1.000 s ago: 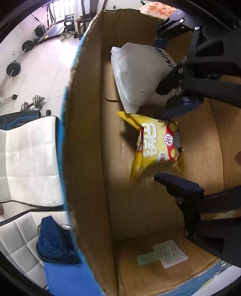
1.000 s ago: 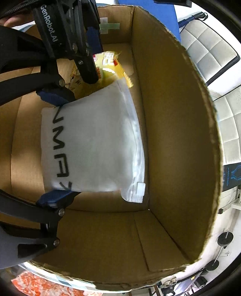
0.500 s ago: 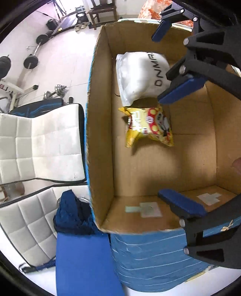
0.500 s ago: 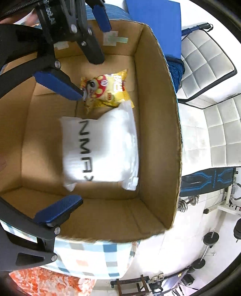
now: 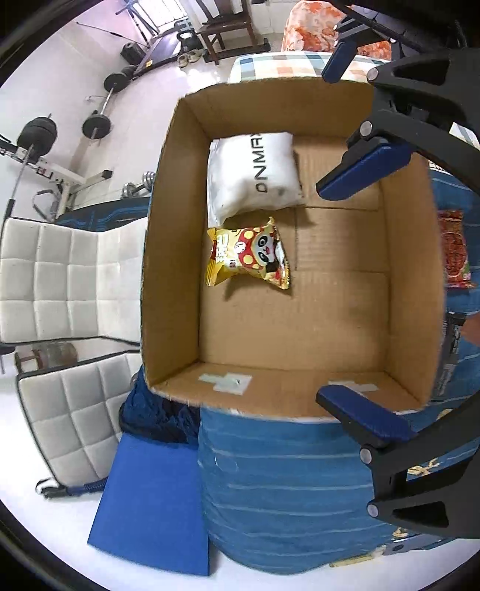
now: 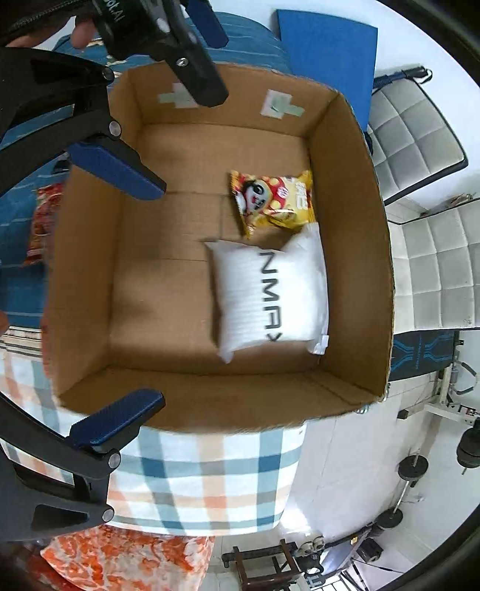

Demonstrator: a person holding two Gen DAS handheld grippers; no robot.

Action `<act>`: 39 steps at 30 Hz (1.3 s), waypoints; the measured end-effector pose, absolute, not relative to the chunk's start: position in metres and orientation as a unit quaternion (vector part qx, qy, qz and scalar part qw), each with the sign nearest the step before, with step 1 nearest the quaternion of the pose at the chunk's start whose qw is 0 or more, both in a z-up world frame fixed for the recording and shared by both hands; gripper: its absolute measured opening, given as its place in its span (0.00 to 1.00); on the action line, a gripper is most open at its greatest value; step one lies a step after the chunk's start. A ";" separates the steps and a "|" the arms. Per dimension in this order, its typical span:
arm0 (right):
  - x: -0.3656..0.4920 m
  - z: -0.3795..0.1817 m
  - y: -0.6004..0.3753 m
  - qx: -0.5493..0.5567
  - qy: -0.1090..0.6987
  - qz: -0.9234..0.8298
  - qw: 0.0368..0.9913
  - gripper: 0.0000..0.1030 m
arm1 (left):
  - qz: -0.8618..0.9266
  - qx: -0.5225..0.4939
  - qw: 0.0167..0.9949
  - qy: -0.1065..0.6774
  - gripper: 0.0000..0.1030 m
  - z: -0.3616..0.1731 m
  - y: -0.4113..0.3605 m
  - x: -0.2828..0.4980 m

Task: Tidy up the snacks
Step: 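Carry both bags into the cardboard box and open both tools, then grasp the blue-white milk bag with the right tool while the left tool grasps the red-floral bag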

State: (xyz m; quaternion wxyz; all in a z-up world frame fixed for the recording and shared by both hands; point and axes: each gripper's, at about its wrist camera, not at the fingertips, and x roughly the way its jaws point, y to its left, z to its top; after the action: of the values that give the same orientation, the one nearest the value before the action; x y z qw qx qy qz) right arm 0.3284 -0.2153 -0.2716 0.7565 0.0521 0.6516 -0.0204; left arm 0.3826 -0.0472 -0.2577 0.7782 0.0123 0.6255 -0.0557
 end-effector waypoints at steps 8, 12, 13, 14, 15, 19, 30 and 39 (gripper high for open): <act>0.290 -0.220 -0.215 0.055 0.602 -0.029 0.796 1.00 | -0.043 0.022 0.815 0.577 0.99 -0.210 -0.041 0.331; 0.259 -0.187 -0.212 0.051 0.575 -0.026 0.816 1.00 | -0.045 0.025 0.832 0.553 0.99 -0.185 -0.039 0.297; 0.255 -0.181 -0.211 0.049 0.571 -0.025 0.819 1.00 | -0.047 0.026 0.834 0.550 1.00 -0.180 -0.038 0.291; 0.248 -0.175 -0.210 0.048 0.567 -0.024 0.822 1.00 | -0.048 0.025 0.837 0.544 0.99 -0.173 -0.037 0.283; 0.243 -0.169 -0.208 0.046 0.564 -0.023 0.824 1.00 | -0.047 0.026 0.840 0.540 1.00 -0.169 -0.036 0.278; 0.222 -0.151 -0.204 0.047 0.552 -0.018 0.832 1.00 | -0.046 0.024 0.851 0.522 0.99 -0.150 -0.031 0.258; 0.173 -0.143 -0.198 0.062 0.559 -0.004 0.827 1.00 | -0.043 0.026 0.860 0.507 1.00 -0.132 -0.023 0.209; 0.099 -0.293 -0.171 -0.108 0.703 0.079 0.698 1.00 | -0.029 0.089 0.801 0.592 1.00 -0.227 -0.023 0.135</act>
State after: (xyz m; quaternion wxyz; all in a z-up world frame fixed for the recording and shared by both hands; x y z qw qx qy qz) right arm 0.0991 -0.1709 -0.2928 0.6982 -0.1084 0.7032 0.0788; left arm 0.1351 -0.0225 -0.2274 0.8007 0.0888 0.5918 -0.0288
